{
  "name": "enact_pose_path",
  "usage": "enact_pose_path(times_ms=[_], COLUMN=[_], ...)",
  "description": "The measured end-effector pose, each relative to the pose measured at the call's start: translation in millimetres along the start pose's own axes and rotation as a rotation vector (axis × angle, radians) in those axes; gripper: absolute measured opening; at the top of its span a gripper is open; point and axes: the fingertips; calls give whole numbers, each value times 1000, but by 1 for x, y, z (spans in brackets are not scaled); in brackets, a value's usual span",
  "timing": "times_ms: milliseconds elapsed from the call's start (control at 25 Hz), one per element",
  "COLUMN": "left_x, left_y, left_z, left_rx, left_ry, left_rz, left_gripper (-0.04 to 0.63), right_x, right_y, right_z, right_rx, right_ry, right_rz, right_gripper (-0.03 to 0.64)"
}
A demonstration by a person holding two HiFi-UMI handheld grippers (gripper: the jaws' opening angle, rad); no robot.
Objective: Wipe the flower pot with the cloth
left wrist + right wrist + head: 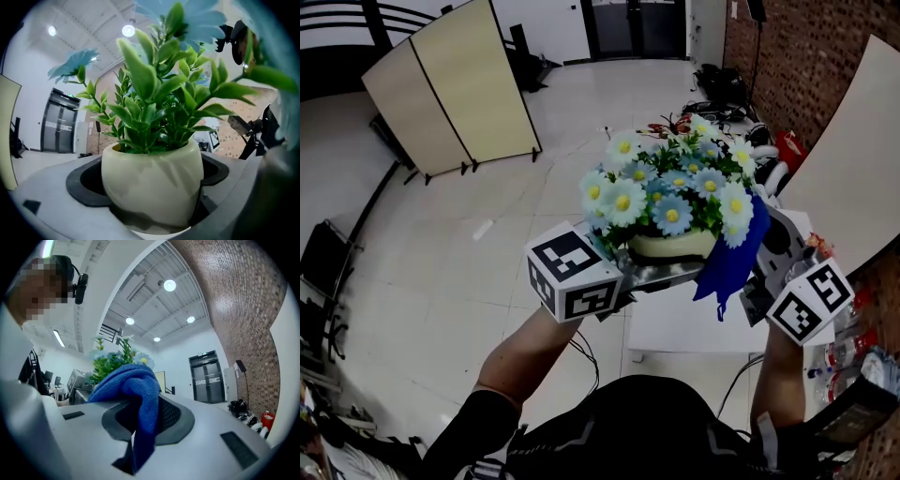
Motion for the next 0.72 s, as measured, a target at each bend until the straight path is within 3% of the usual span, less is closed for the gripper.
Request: enact_pose_path(times_ms=[200,400,720], left_x=[-11,-4,1], left_y=[0,-1,0], left_z=[10,5,0], left_rx=[-11,0,-1], left_ry=[6,16,2], left_rz=[-67,-24,18], left_gripper=[566,566,566], right_x=[-29,-73,-33], right_y=[36,15,5], right_z=[-17,-13,-12], right_rx=[44,48,46], right_ry=[54,70,12], right_rz=[-25,-137,-60], right_gripper=[49,49,49])
Point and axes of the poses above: the fingertips, and each gripper's own axes: y backward along the fingers, x to its right, z out of its underside, and after that the axes turned 8 degrees about x, right-handed
